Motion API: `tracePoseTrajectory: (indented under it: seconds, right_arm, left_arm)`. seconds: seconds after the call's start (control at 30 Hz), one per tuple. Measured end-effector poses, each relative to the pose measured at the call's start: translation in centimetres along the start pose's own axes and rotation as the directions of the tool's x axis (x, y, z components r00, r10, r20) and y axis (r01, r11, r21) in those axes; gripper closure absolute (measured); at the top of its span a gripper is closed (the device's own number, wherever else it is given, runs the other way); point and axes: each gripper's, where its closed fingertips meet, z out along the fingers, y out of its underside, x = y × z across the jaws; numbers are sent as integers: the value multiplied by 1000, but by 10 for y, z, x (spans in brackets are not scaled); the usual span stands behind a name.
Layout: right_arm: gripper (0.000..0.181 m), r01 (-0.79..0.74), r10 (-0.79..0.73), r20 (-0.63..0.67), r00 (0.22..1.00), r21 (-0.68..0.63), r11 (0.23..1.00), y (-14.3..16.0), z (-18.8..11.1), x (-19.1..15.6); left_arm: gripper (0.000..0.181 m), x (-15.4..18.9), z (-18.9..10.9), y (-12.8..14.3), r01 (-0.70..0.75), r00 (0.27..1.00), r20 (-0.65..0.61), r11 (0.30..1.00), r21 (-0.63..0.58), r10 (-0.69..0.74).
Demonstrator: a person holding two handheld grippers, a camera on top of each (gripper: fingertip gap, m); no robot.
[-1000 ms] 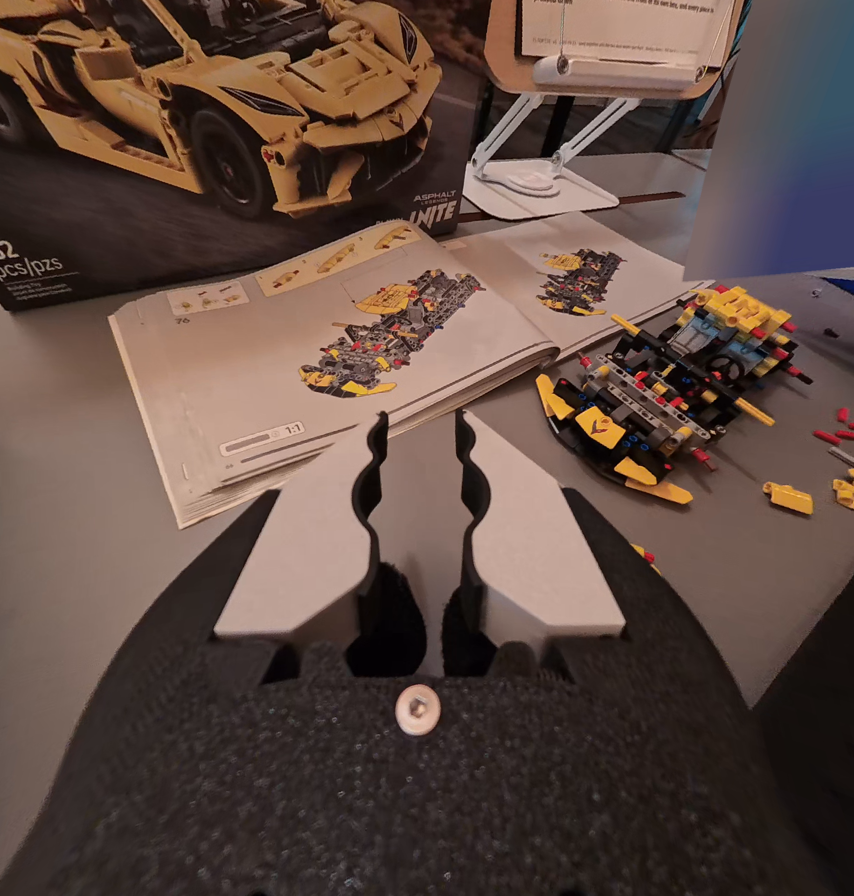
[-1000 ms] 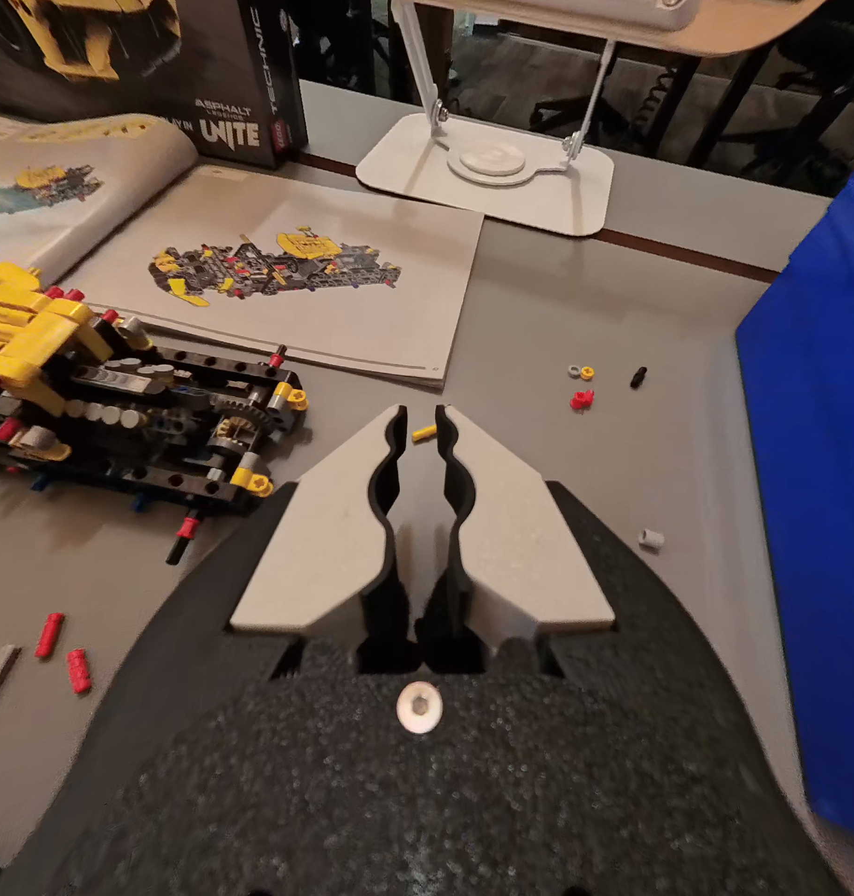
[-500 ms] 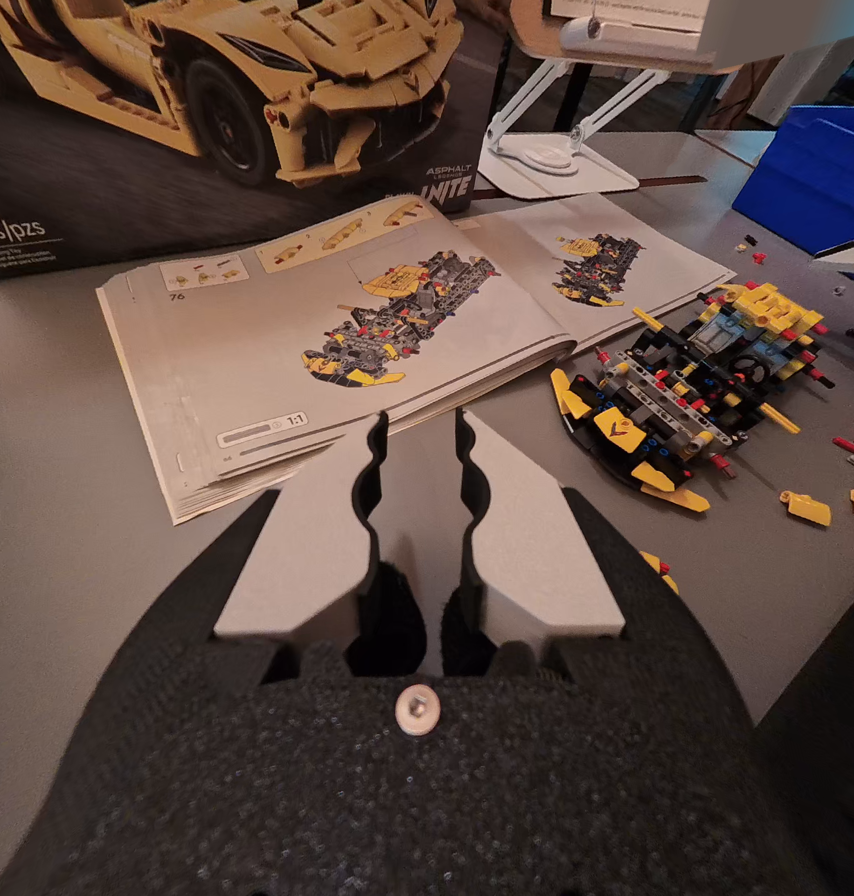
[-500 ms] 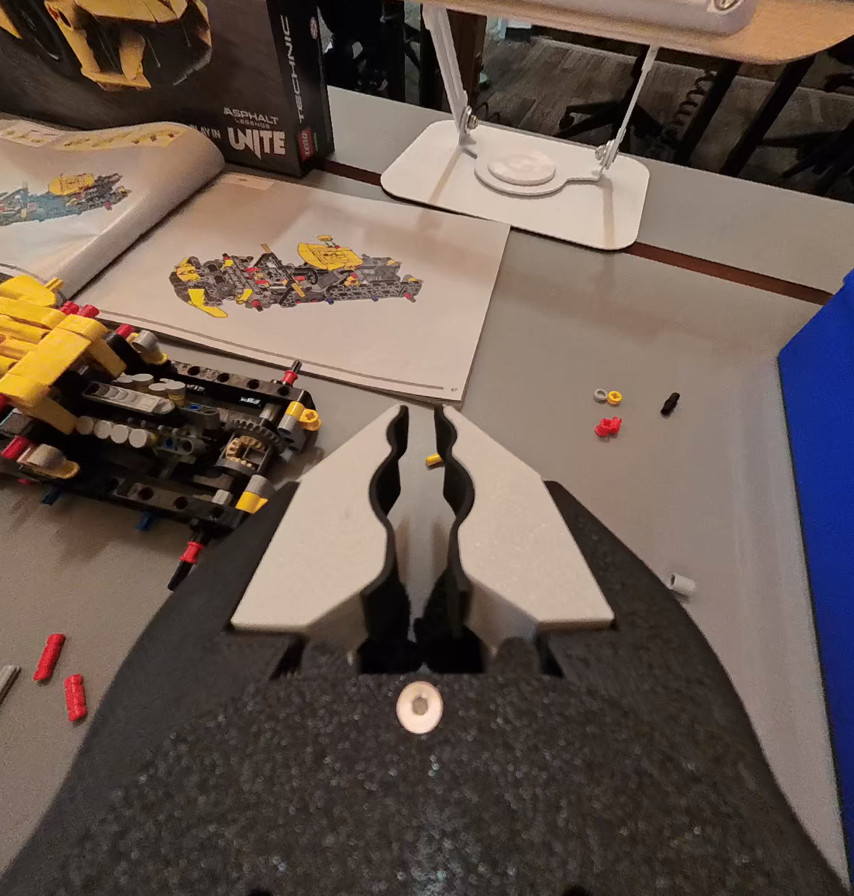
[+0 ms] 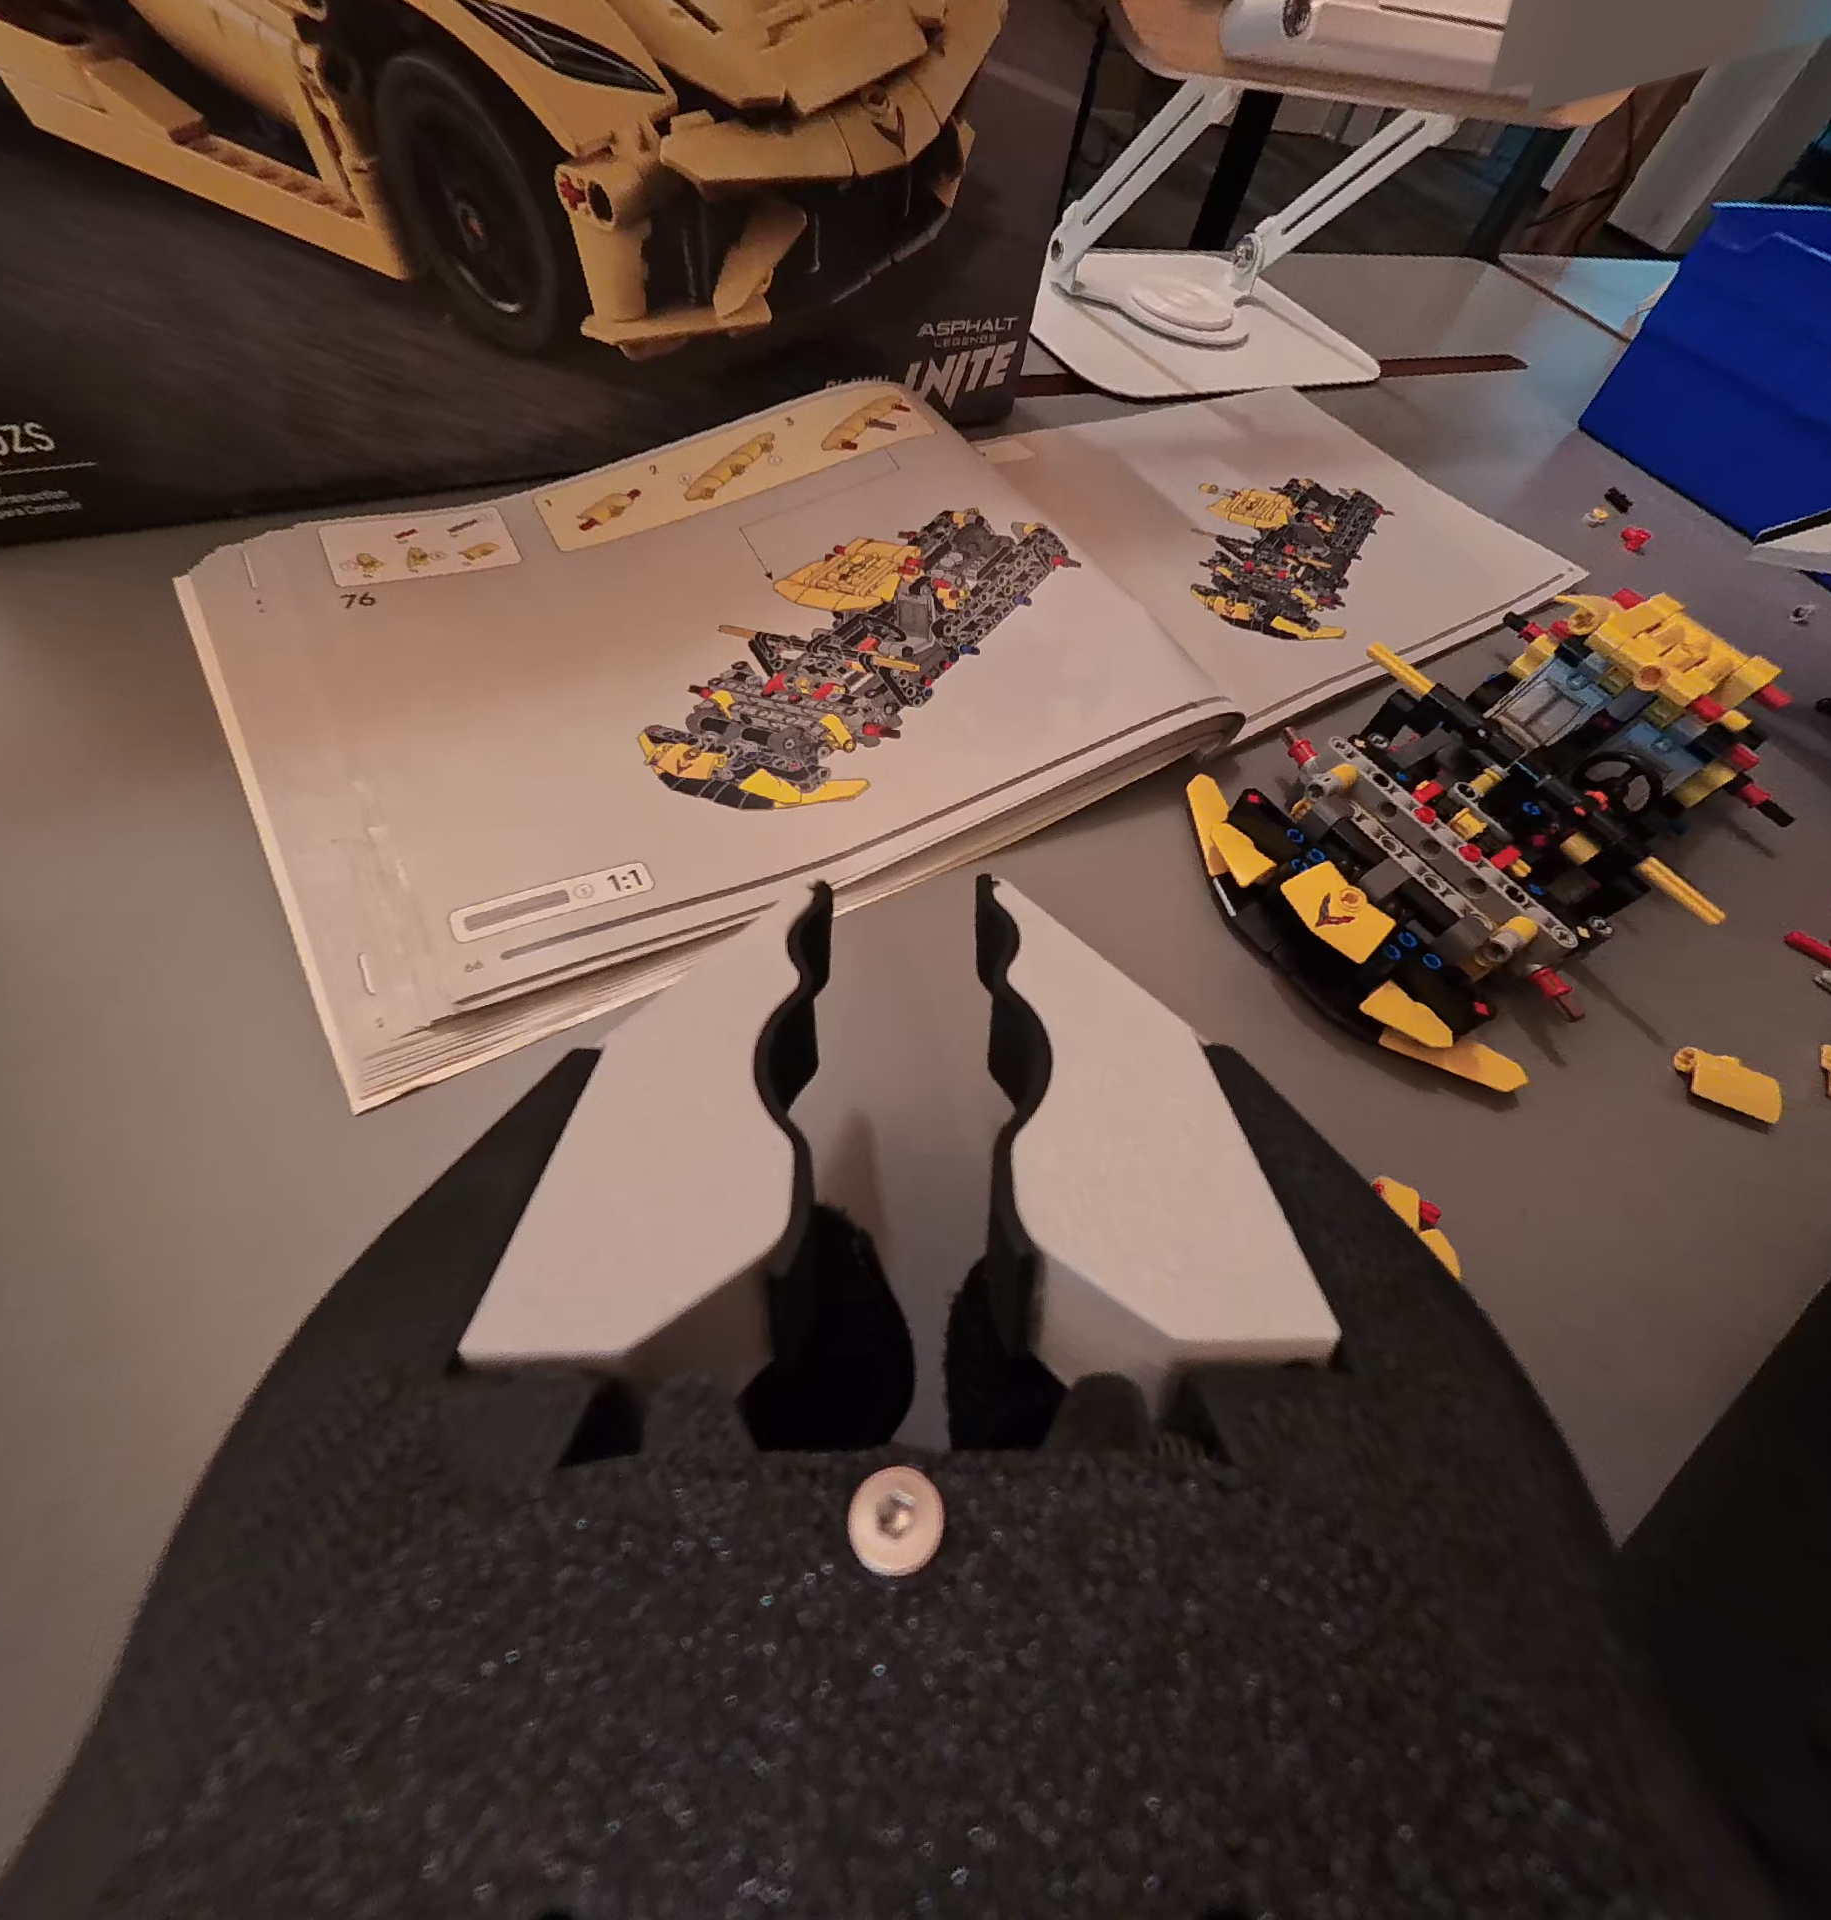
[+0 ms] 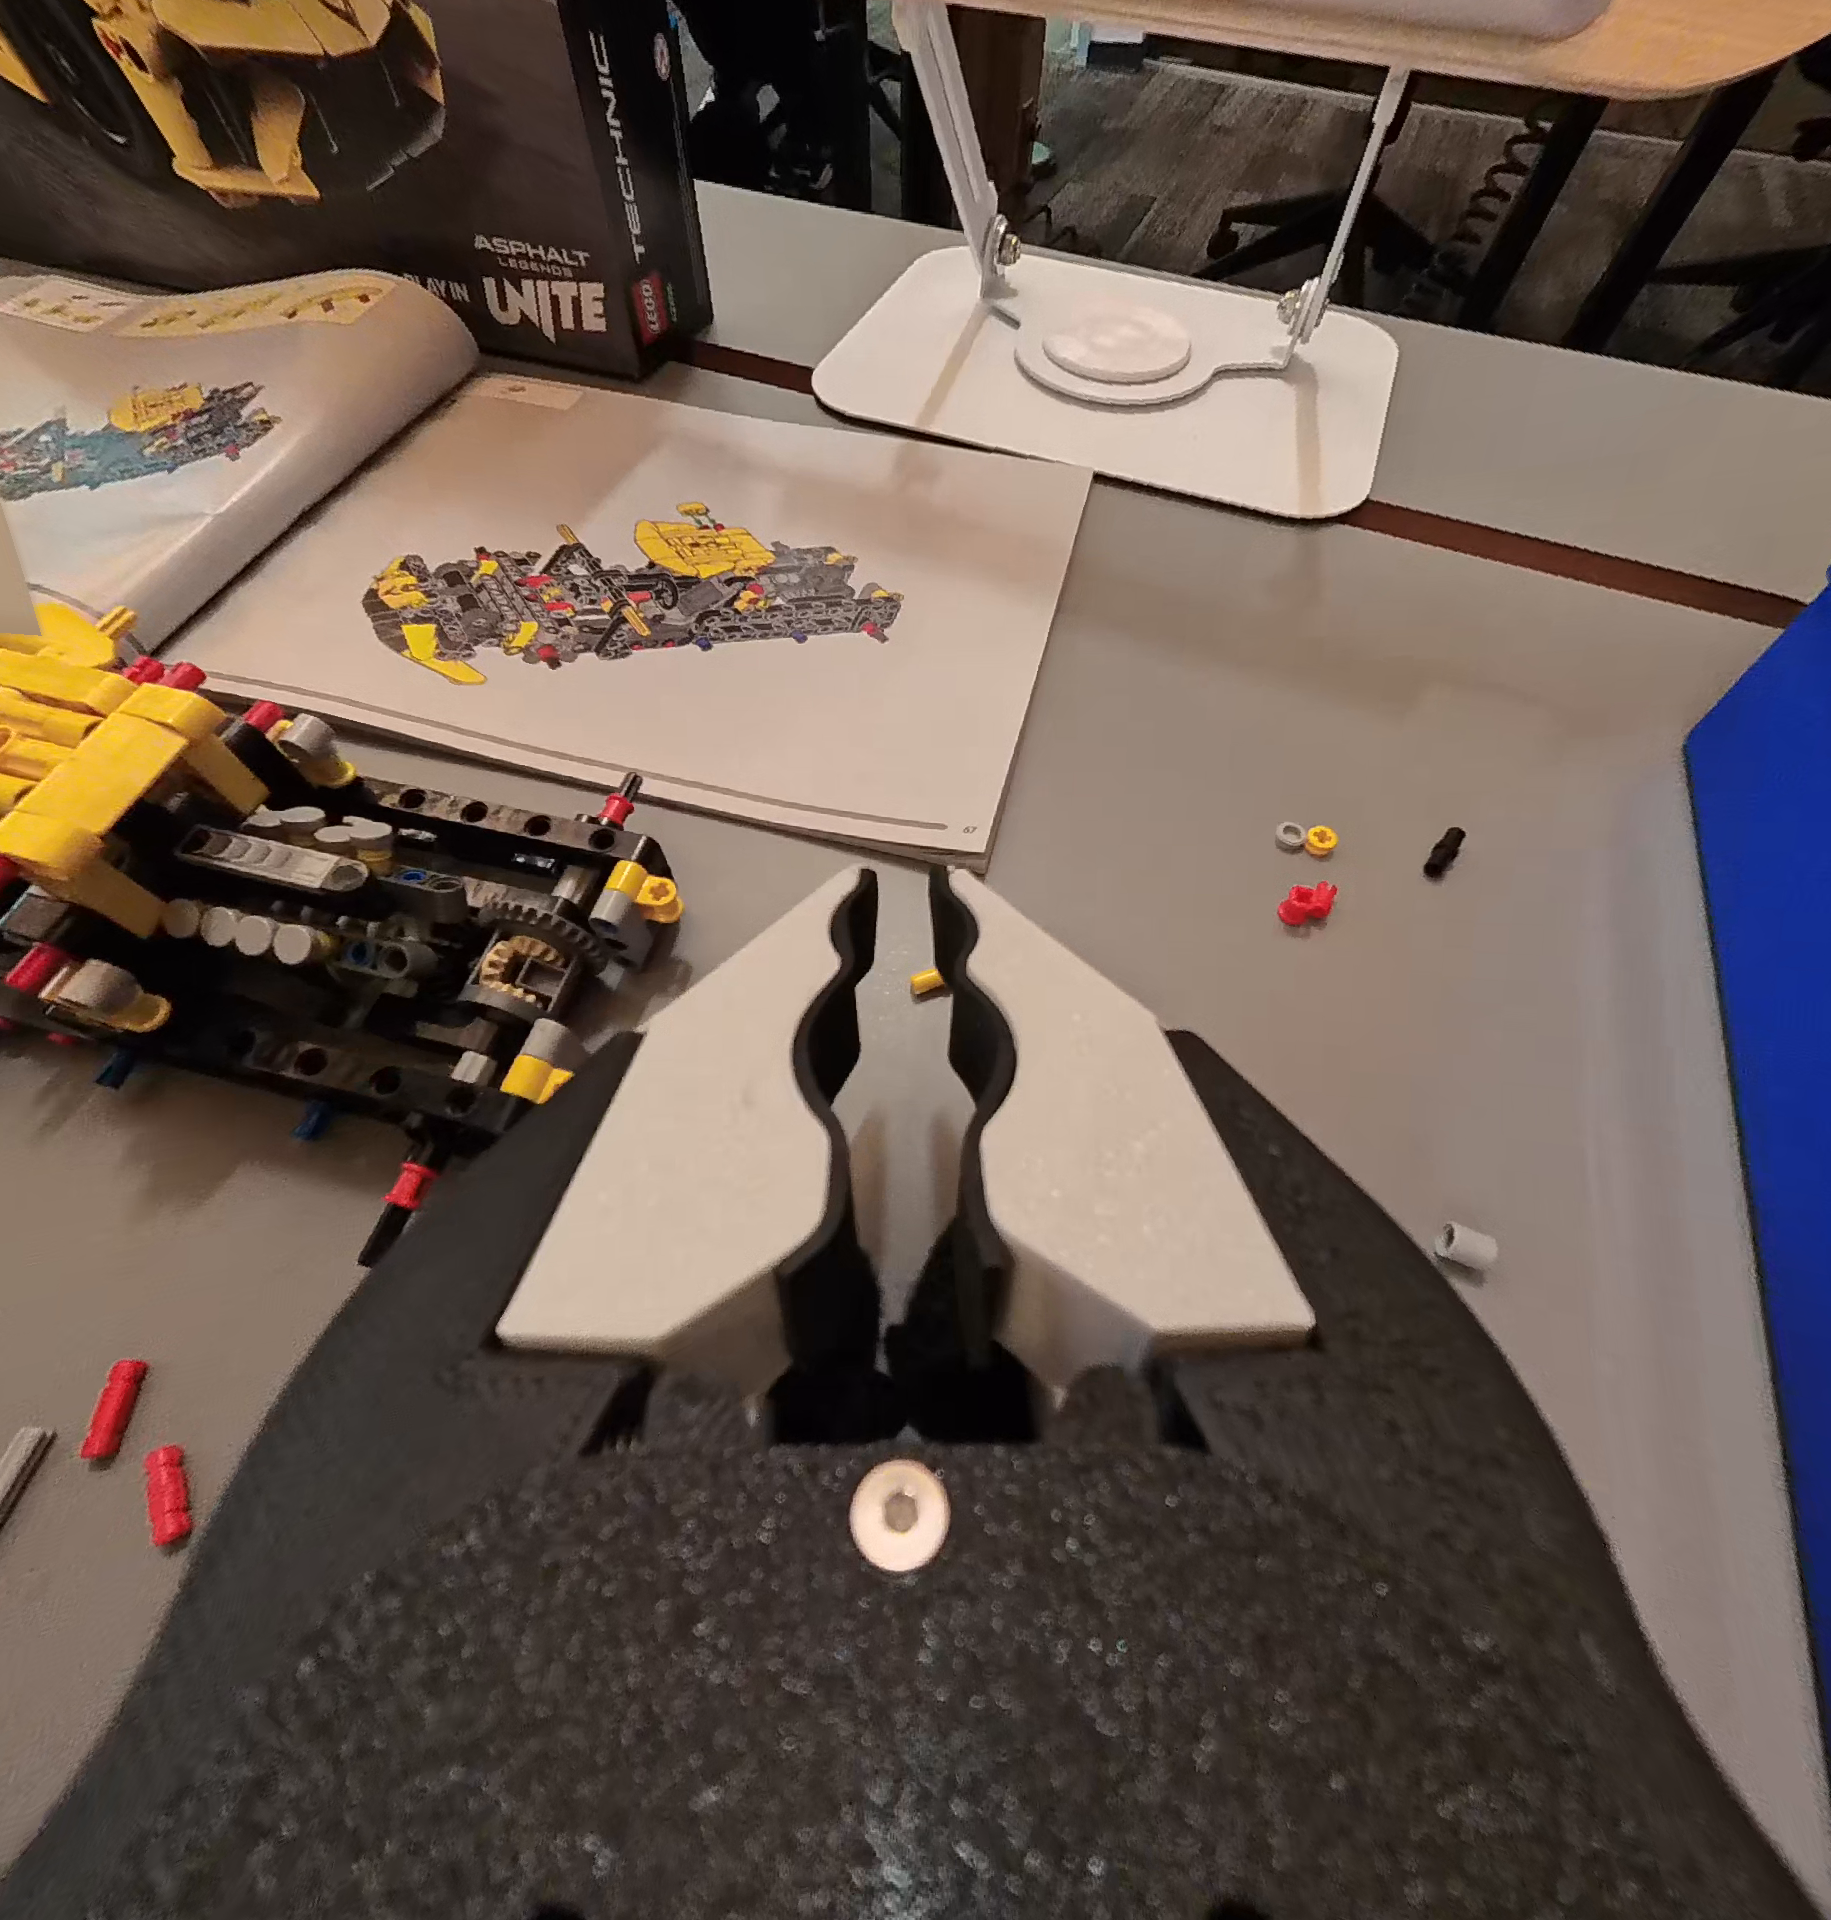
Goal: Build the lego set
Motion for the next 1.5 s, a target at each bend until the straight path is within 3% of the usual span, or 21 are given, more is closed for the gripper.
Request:
tracePoseTrajectory:
  seconds: [1.07, 1.3, 1.5]
  right_arm:
    - [173, -1, 1, 8, 1000, -1, 1000, 0, 1, -1]
    - [170, 70, -71, 8, 997, 62, 996, -14, -9, -12]
    - [170, 151, -147, -43, 988, 121, 981, -20, -21, -25]
  left_arm:
    - [154, -2, 1, 0, -20, 1000, 18, 1000, 1, 20]
    - [154, 16, -5, -9, -129, 992, 4, 990, 54, 129]
    - [153, 47, -10, 0, -179, 980, -80, 982, 54, 183]
